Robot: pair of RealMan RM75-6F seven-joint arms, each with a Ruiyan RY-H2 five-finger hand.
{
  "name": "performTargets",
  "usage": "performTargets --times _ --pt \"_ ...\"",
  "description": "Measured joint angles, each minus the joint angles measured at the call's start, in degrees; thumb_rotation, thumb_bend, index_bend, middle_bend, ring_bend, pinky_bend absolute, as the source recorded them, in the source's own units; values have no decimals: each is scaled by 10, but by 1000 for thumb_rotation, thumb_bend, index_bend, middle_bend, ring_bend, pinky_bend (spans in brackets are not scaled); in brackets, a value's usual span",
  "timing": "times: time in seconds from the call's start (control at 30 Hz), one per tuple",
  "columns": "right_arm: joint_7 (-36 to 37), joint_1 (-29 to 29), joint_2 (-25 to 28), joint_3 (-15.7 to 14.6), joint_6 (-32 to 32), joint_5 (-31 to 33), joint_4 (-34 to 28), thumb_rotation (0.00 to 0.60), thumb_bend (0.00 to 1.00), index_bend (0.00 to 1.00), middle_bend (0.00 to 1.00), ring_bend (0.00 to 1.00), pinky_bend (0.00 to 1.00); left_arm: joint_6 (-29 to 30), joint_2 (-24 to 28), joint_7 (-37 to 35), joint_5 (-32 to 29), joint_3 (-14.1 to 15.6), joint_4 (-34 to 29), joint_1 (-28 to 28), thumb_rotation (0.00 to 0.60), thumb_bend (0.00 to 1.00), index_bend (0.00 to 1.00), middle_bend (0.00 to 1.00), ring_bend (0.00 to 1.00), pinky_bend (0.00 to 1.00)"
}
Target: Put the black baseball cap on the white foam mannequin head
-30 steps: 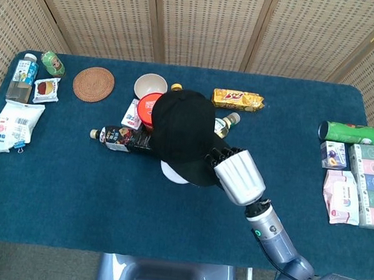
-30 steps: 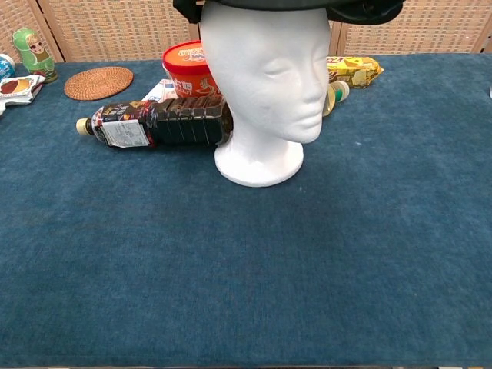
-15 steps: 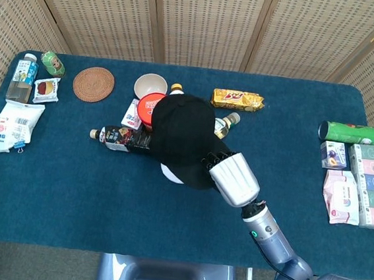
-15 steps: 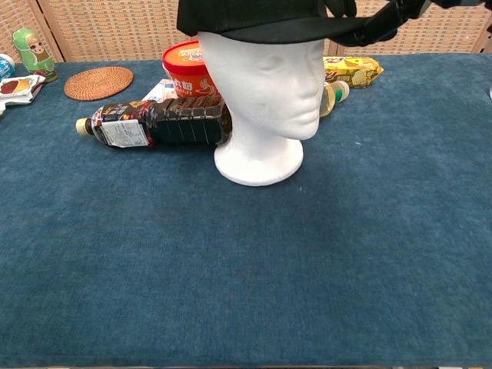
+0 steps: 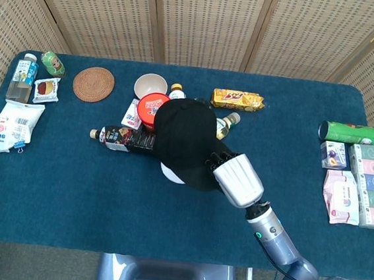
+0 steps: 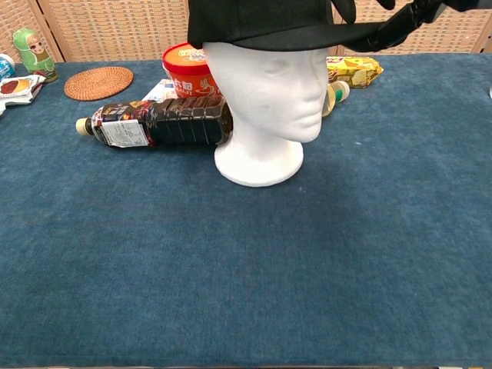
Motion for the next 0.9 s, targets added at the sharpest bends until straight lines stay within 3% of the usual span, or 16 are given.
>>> performTargets --times 0.3,0.47,0.67,0.9 --pt "-2 -6 0 -1 12 -10 7 600 362 232 453 589 834 3 4 3 1 -2 -5 0 600 251 183 41 0 122" --pt "-6 -9 3 0 15 -11 7 600 345 124 373 503 710 3 4 5 2 -2 -8 -1 600 251 183 41 0 122" --pt "-9 -12 7 -1 13 -7 1 600 338 37 246 362 564 2 4 5 1 -2 -8 -2 600 251 183 41 0 122" --pt "-12 -17 13 -1 11 -3 -4 600 331 5 195 282 436 2 6 6 1 -2 -10 -2 600 252 183 41 0 122"
